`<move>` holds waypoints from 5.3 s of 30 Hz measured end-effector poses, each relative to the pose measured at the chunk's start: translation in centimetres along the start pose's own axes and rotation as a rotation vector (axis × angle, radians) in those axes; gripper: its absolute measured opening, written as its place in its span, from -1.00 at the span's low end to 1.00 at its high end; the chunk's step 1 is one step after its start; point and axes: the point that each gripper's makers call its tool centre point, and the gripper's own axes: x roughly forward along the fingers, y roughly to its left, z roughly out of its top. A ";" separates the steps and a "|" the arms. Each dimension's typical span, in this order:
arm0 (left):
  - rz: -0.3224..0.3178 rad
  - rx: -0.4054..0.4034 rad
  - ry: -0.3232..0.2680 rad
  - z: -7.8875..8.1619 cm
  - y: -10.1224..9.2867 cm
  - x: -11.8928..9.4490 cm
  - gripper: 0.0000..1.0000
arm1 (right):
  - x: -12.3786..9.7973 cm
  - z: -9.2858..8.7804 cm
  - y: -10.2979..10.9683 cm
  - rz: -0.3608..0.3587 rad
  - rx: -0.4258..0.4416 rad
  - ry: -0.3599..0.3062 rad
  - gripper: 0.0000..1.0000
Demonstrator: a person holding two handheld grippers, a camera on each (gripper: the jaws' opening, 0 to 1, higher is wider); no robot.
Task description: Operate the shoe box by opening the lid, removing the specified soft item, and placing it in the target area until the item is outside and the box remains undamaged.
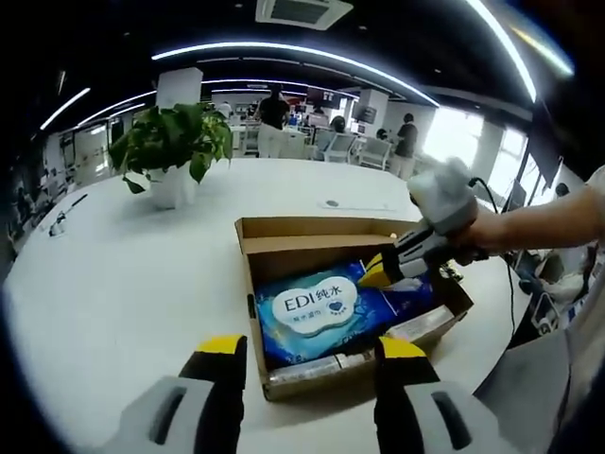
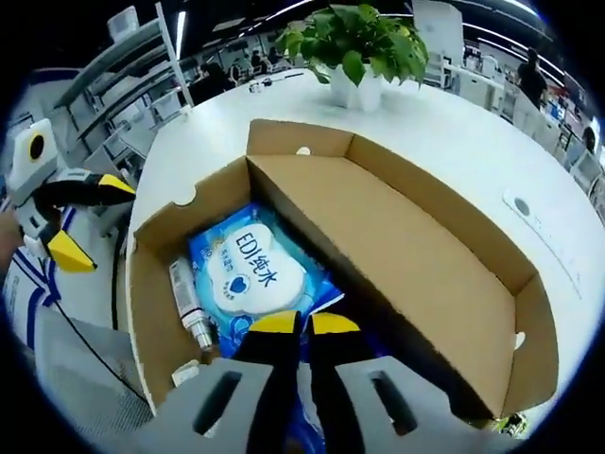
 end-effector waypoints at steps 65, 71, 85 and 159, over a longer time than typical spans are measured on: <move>-0.157 -0.076 0.458 -4.7 -1.8 10.6 -0.67 | -6.1 -3.8 -2.9 -0.100 0.081 -0.084 -1.00; -0.151 -0.101 0.444 -4.5 -1.9 10.3 -0.85 | -6.1 -3.9 -2.9 -0.105 0.098 -0.096 -1.00; -0.137 -0.092 0.399 -3.3 -2.6 9.3 -0.96 | -7.3 -3.6 -2.8 -0.127 0.173 -0.113 -1.00; -0.331 -0.003 0.185 6.6 -19.7 10.9 -1.00 | -23.8 -8.4 -12.5 -0.247 0.482 -0.349 -1.00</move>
